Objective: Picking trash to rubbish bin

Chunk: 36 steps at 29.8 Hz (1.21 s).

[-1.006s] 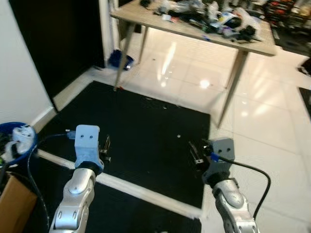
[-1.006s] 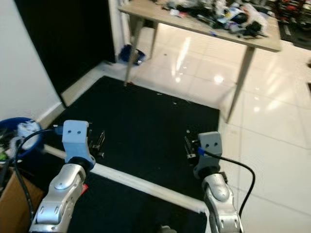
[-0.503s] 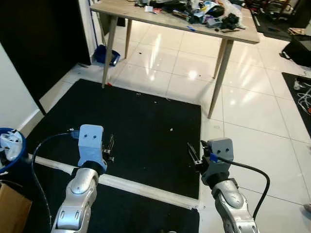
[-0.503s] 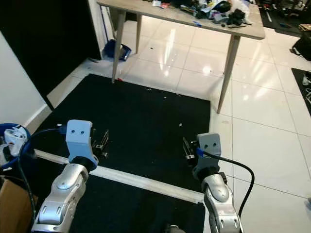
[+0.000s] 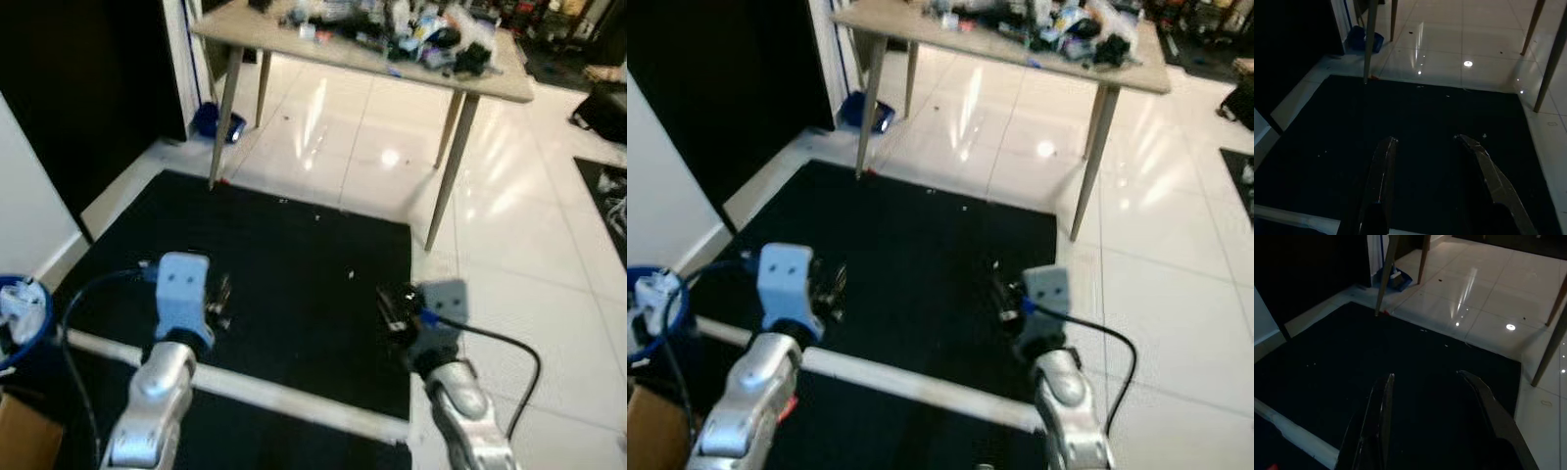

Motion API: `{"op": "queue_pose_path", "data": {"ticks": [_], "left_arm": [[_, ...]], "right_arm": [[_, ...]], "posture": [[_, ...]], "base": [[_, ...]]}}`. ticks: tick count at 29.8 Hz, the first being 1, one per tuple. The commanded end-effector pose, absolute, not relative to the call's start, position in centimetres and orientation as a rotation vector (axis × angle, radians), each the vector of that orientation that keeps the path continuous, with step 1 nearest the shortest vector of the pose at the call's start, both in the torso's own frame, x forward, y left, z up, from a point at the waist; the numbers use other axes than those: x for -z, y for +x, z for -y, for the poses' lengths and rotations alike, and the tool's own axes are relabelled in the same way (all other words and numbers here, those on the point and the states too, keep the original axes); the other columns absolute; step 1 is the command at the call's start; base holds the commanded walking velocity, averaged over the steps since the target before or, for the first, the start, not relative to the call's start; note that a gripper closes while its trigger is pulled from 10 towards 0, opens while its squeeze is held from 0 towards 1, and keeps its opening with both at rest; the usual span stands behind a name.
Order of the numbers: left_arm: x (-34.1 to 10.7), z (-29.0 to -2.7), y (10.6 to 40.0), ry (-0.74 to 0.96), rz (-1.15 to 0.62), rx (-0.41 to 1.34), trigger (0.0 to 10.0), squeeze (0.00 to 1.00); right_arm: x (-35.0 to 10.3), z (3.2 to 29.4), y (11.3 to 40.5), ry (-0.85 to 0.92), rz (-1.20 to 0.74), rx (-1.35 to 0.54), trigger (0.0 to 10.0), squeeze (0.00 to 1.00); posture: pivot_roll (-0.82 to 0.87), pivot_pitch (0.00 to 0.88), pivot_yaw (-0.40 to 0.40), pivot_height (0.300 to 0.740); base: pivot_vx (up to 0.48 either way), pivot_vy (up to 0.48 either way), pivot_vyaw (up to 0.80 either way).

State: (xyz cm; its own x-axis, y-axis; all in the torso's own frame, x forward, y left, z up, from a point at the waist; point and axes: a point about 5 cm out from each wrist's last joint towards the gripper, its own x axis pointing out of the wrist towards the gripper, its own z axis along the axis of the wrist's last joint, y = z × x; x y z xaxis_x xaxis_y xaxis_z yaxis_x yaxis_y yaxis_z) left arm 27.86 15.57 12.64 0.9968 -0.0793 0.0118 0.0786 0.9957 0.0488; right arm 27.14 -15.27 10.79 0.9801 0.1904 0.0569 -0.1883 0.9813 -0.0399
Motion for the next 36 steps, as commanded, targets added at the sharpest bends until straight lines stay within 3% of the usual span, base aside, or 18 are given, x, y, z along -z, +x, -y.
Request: {"op": "queue_pose_path", "data": {"ticks": [1, 36], "left_arm": [[-12.35, -15.22, 27.76, 0.048, 0.002, 0.097, 10.0, 0.0], [-12.28, -15.24, 27.7, 0.055, 0.005, 0.1, 10.0, 0.0]], "right_arm": [[-10.42, 16.01, 26.93, -0.041, 0.042, -0.167, 10.0, 0.0], [-10.36, 15.92, 26.88, -0.046, 0.037, -0.175, 10.0, 0.0]], "posture": [[-0.02, 0.148, -0.025, 0.74], [-0.03, 0.146, -0.029, 0.74]], "base": [[0.3, 0.0, 0.0], [0.3, 0.0, 0.0]]}}
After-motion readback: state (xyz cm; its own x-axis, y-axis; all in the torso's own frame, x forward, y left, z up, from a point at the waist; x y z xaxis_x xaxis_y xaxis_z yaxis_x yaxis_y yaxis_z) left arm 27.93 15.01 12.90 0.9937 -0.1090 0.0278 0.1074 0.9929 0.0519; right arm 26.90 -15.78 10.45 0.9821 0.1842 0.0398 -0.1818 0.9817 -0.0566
